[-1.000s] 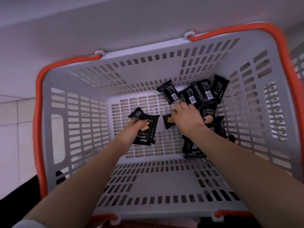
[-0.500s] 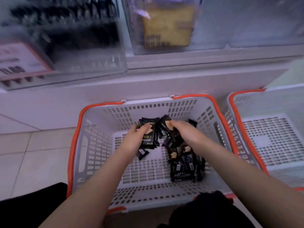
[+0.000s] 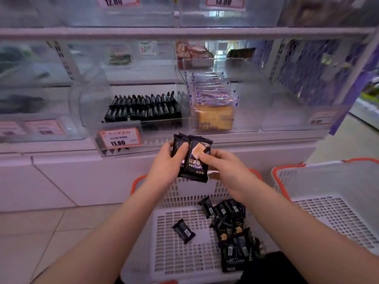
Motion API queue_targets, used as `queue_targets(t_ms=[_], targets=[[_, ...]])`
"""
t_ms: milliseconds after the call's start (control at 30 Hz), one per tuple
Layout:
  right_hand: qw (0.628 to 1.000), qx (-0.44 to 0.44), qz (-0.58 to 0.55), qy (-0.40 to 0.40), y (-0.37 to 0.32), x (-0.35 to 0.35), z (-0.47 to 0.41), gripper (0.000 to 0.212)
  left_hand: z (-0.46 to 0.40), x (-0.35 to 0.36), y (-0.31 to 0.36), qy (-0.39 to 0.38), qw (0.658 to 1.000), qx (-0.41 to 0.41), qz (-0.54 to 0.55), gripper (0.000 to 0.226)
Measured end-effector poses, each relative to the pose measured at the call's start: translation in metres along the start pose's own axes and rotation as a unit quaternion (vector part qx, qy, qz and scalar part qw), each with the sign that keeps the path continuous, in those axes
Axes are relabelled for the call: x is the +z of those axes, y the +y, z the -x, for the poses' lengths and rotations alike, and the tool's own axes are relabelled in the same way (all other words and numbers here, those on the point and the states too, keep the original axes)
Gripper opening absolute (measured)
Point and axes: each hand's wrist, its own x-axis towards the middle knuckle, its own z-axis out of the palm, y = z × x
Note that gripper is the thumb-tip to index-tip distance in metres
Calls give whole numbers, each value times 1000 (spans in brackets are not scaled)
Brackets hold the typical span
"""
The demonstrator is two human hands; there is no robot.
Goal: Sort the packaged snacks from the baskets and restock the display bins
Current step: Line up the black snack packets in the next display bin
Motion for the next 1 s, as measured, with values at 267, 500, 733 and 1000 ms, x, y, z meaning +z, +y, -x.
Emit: queue_targets(t_ms=[267, 500, 733, 1000], targets=[[991, 90, -92, -27, 10, 49, 0, 40, 12, -56, -2, -164, 966, 81, -183, 56], [987, -22, 157, 18, 18, 36, -6, 82, 0, -66, -4, -178, 921, 155, -309, 85], [819, -326, 468, -65, 13, 37, -11, 100, 0, -68, 5, -104, 784, 304, -531, 72], [756, -366, 542, -16, 3, 53, -24, 79, -6, -79, 0, -73, 831, 309, -456, 68]])
